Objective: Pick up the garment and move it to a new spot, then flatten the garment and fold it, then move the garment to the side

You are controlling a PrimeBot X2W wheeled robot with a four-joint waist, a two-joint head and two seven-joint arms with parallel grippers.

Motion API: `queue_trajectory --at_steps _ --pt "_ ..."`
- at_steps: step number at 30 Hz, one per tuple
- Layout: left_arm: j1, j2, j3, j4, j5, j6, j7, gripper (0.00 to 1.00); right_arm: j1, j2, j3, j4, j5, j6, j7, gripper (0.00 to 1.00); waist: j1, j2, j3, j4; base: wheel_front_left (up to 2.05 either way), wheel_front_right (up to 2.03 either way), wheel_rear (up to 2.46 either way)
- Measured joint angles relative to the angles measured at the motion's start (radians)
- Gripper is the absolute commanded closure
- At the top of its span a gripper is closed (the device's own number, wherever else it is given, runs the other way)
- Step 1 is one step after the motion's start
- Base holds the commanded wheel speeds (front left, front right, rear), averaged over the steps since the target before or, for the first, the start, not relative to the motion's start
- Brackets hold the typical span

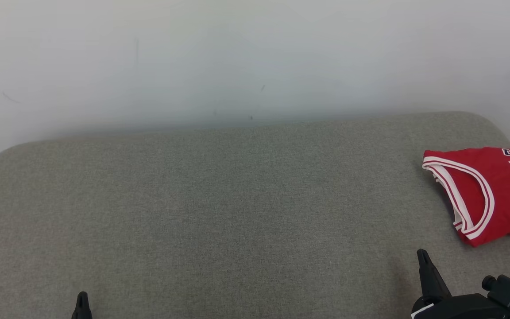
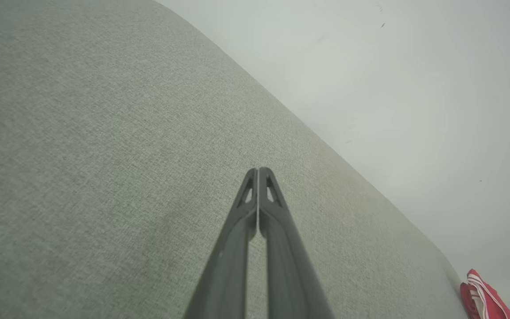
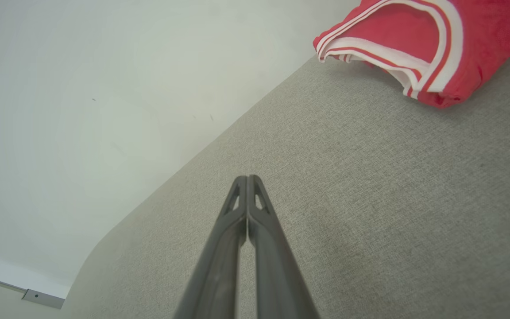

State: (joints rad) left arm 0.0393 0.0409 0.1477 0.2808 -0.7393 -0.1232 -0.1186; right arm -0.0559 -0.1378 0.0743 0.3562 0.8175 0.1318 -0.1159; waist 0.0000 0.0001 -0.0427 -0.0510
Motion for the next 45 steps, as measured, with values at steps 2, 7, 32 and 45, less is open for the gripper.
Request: queue_trajectory --at_steps 2,7,32,45 --pt "-0.004 0.000 -0.001 -0.001 -0.022 0.000 0.006 1.00 -0.002 0.003 -0.006 -0.004 0.022 0.000 0.005 1.00 0.0000 0.0000 0.001 0.001 0.00 0.00 0.00" --pt "-0.014 0.000 -0.003 -0.003 -0.088 0.000 0.025 1.00 -0.006 0.011 -0.021 -0.011 0.083 0.000 0.023 1.00 0.0000 0.0000 0.003 0.004 0.00 0.00 0.00" --pt "-0.062 0.002 -0.014 -0.014 -0.376 -0.001 0.100 1.00 -0.021 0.038 -0.082 -0.048 0.340 0.000 0.099 1.00 0.0000 0.0000 0.015 0.017 0.00 0.00 0.00" --pt "-0.082 0.004 -0.020 -0.019 -0.508 -0.001 0.138 1.00 -0.028 0.052 -0.112 -0.065 0.461 0.000 0.134 1.00 0.0000 0.0000 0.022 0.025 0.00 0.00 0.00"
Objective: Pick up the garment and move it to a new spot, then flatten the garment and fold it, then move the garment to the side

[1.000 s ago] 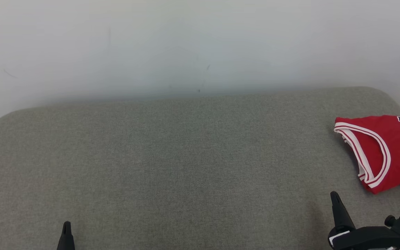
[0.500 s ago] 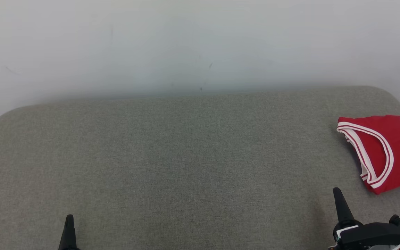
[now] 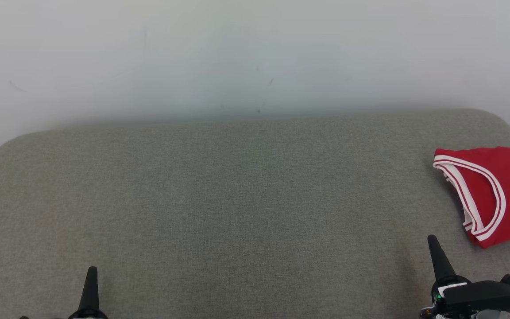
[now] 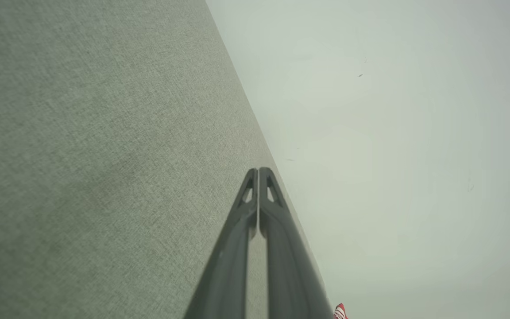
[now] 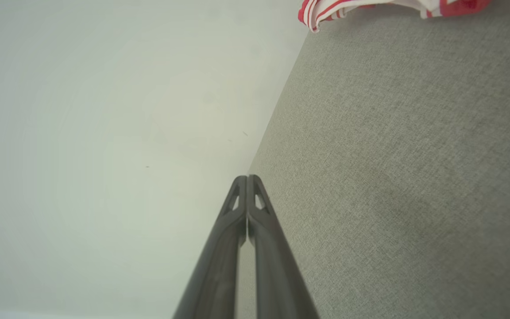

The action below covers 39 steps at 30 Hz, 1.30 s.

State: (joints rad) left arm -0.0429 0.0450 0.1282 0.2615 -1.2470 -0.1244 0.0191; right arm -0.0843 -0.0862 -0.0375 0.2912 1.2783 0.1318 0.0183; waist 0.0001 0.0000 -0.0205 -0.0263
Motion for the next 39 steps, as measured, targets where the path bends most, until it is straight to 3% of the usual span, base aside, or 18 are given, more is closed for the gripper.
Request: queue_trajectory --at_steps 39 --pt "-0.051 0.002 -0.012 -0.012 -0.300 -0.002 0.080 1.00 -0.019 0.030 -0.064 -0.038 0.276 0.000 0.080 1.00 0.0000 0.0000 0.019 0.021 0.00 0.00 0.00"
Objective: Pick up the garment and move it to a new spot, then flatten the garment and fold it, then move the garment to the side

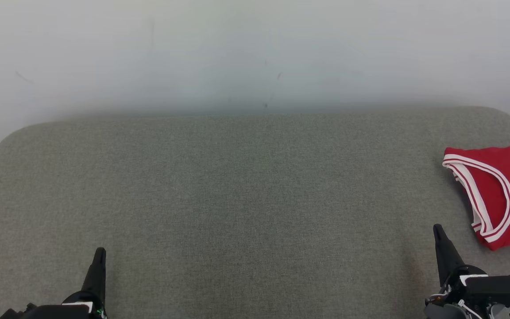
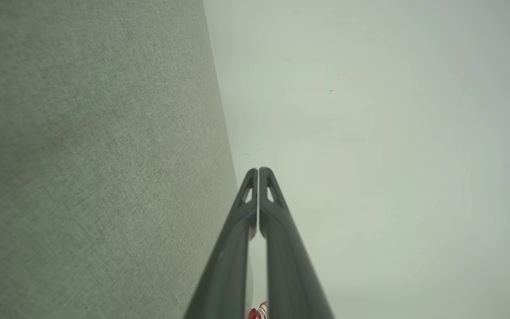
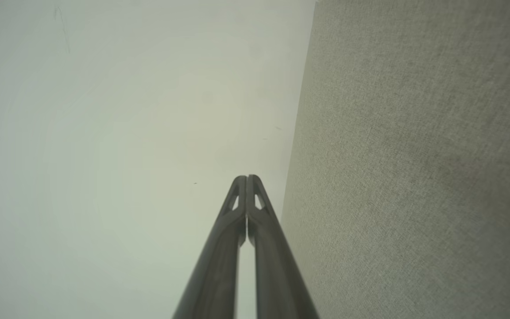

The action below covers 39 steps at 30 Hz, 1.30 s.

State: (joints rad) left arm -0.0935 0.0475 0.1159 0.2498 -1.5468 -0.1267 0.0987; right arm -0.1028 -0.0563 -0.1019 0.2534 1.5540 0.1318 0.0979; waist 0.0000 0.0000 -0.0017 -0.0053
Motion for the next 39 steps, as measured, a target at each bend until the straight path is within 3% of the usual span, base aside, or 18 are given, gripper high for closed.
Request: queue_trajectory --at_steps 11,39 --pt "-0.011 0.000 -0.002 -0.002 -0.062 -0.003 0.016 1.00 -0.002 0.005 -0.013 -0.008 0.057 0.000 0.016 1.00 0.0000 0.0000 0.005 0.005 0.00 0.00 0.00" --pt "-0.011 0.001 -0.003 -0.002 -0.063 -0.002 0.017 1.00 -0.003 0.006 -0.014 -0.009 0.058 0.000 0.016 1.00 0.0000 0.0000 0.005 0.005 0.00 0.00 0.00"
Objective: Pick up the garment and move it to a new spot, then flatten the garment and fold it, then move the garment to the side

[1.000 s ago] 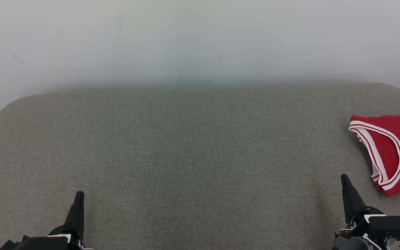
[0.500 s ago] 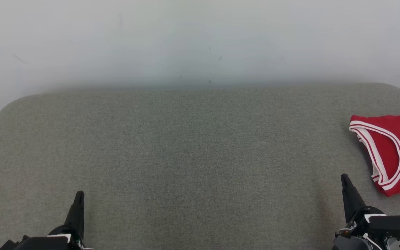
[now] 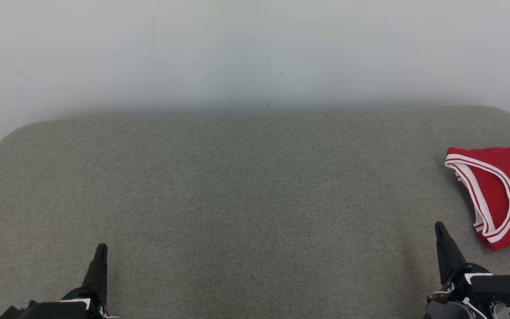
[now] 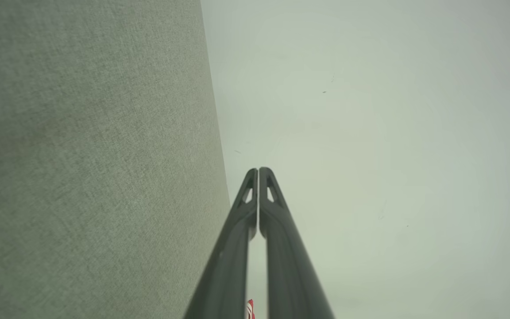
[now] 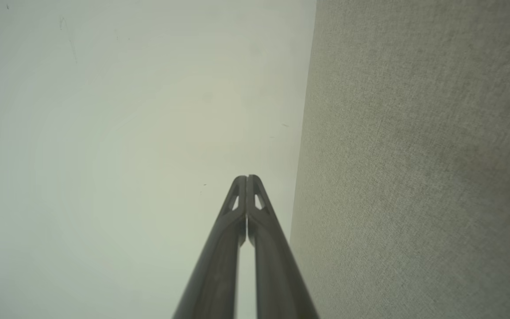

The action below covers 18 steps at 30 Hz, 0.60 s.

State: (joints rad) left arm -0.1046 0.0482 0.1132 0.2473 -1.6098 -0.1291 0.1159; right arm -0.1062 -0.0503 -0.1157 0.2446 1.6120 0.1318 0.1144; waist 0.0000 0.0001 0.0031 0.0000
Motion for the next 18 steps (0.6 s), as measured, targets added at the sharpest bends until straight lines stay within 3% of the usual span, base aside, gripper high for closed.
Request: queue_trajectory --at_steps 18 --pt "0.000 0.000 0.000 0.000 0.000 0.000 0.000 1.00 0.000 0.000 0.000 0.000 0.000 0.000 0.000 1.00 0.0000 0.0000 0.000 0.000 0.00 0.00 0.00"
